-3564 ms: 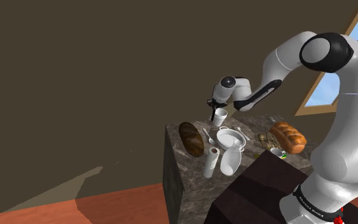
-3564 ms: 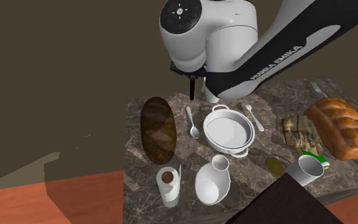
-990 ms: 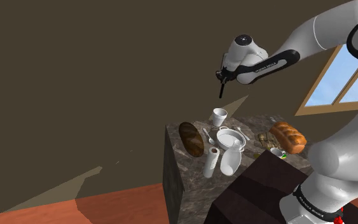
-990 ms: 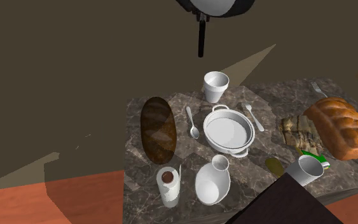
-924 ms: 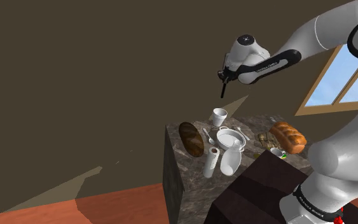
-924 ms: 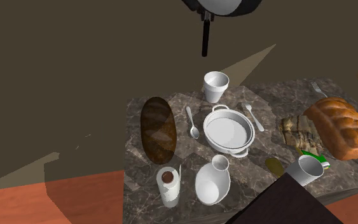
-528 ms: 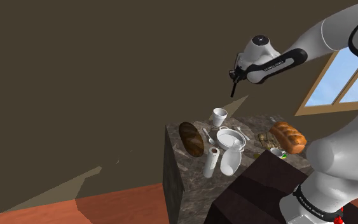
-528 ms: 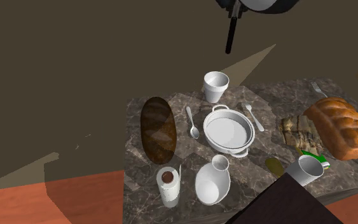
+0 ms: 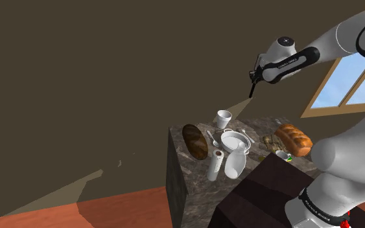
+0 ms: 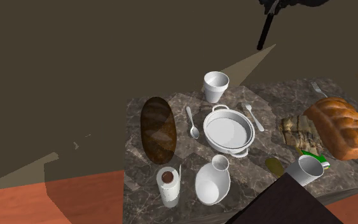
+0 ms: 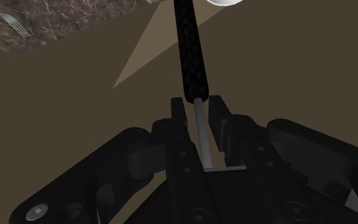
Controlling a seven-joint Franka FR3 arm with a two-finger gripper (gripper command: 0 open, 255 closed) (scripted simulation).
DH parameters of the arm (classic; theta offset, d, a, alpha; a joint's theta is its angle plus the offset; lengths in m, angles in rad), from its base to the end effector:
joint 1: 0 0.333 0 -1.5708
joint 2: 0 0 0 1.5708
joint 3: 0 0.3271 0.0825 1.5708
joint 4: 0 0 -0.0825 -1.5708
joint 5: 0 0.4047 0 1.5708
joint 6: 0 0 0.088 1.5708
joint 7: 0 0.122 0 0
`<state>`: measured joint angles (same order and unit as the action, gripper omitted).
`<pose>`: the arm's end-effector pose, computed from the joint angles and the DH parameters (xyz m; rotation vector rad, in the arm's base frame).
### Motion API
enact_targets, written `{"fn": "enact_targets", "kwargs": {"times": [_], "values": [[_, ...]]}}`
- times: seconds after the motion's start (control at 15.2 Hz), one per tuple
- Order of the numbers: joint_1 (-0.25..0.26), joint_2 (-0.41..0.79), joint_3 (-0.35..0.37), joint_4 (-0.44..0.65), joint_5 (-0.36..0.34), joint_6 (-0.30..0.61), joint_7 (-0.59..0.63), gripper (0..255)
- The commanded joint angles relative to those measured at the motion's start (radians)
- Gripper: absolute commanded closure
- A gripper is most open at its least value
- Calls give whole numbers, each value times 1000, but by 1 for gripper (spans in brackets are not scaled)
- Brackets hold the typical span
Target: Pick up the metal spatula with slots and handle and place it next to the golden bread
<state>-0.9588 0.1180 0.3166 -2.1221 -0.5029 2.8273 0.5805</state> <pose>0.5121 -0.3604 0.4089 2.5330 -1.0760 0.8187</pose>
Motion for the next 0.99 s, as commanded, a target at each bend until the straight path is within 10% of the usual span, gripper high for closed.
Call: {"fn": "enact_targets", "kwargs": {"times": [0.0, 0.92], "values": [[-30, 22, -5, 17, 39, 15, -72, 255], [-312, 213, 56, 251, 337, -14, -596, 255]]}}
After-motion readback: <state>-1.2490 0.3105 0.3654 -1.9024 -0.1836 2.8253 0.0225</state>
